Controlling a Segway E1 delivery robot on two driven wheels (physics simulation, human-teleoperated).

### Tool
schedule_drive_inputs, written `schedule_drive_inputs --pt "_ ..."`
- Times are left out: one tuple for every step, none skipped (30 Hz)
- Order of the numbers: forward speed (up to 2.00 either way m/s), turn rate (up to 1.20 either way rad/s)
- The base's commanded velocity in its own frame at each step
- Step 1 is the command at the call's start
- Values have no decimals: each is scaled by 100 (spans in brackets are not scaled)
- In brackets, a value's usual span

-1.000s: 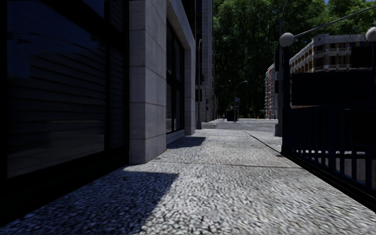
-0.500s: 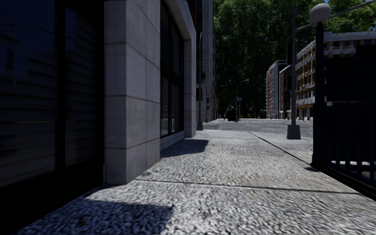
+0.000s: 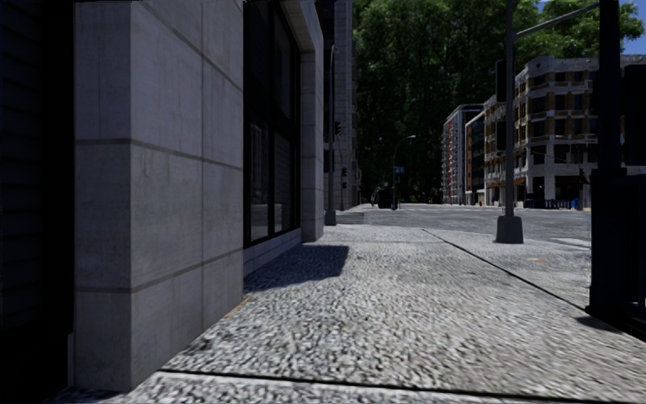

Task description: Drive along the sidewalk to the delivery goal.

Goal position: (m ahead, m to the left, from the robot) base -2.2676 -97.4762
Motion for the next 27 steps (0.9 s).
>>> schedule_drive_inputs --pt "169 -29" --pt "169 -29" --pt "170 -33" --pt "170 -37" --pt "170 -39" --pt "170 -39" --pt "170 -39" --pt "170 -40" --pt "170 -42" --pt "170 -45" --pt "170 -45" --pt "170 -46" --pt "170 -47" --pt "170 -48" --pt "170 -48" --pt "170 -49" --pt "170 -49" --pt "170 -49" --pt "170 -49" --pt "170 -49" --pt "170 -49" --pt "170 -49" --pt "170 -49" --pt "170 -49" --pt "170 -49" --pt "170 -49" --pt "170 -49"
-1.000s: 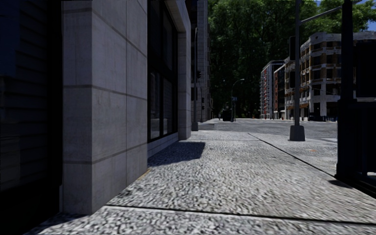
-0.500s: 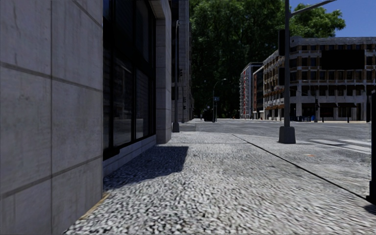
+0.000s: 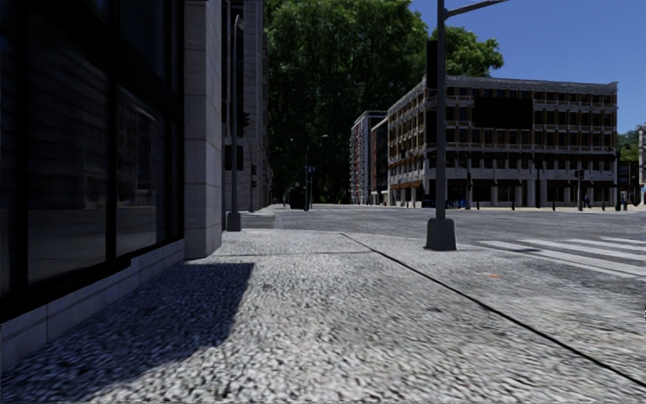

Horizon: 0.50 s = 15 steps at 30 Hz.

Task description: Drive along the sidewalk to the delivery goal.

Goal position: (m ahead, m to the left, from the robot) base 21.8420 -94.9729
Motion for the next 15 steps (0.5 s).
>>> schedule_drive_inputs --pt "170 -49" --pt "170 -49" --pt "170 -49" --pt "170 -49" --pt "170 -49" --pt "170 -49" --pt "170 -49" --pt "170 -49" --pt "170 -49" --pt "170 -49" --pt "170 -49" --pt "170 -49" --pt "170 -49" --pt "170 -49" --pt "170 -49"
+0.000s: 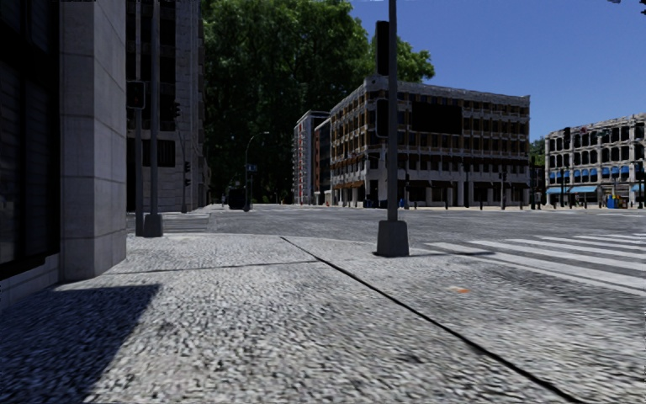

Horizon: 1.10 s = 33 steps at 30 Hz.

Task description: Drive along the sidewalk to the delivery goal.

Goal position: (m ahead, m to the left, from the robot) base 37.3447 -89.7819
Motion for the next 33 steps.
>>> schedule_drive_inputs --pt "170 -49" --pt "170 -49" --pt "170 -49" --pt "170 -49" --pt "170 -49" --pt "170 -49" --pt "170 -49" --pt "170 -49" --pt "170 -49" --pt "170 -49" --pt "170 -49" --pt "170 -49" --pt "170 -49" --pt "170 -49" --pt "170 -49" --pt "170 -49" --pt "170 -49" --pt "170 -49" --pt "170 -49" --pt "170 -49" --pt "170 -49" --pt "170 -49" --pt "170 -49" --pt "170 -49" --pt "170 -49" --pt "170 -49" --pt "170 -49" --pt "170 -49" --pt "170 -49" --pt "170 -49" --pt "170 -49" --pt "170 -49" --pt "170 -49"
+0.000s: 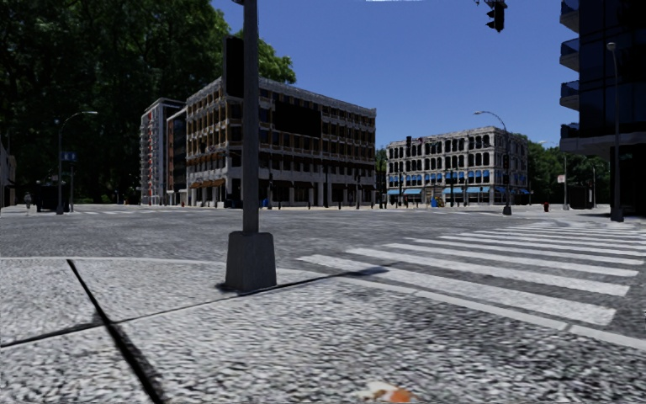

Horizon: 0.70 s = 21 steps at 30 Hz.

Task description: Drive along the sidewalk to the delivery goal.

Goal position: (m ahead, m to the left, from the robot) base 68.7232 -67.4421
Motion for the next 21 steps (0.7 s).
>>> schedule_drive_inputs --pt "171 -49" --pt "171 -49" --pt "171 -49" --pt "171 -49" --pt "171 -49" --pt "171 -49" --pt "171 -49" --pt "171 -49" --pt "172 -49" --pt "172 -49" --pt "173 -49" --pt "174 -49" --pt "174 -49" --pt "174 -49" --pt "174 -49" --pt "174 -49" --pt "174 -49" --pt "174 -49" --pt "174 -49" --pt "174 -49" --pt "174 -49"
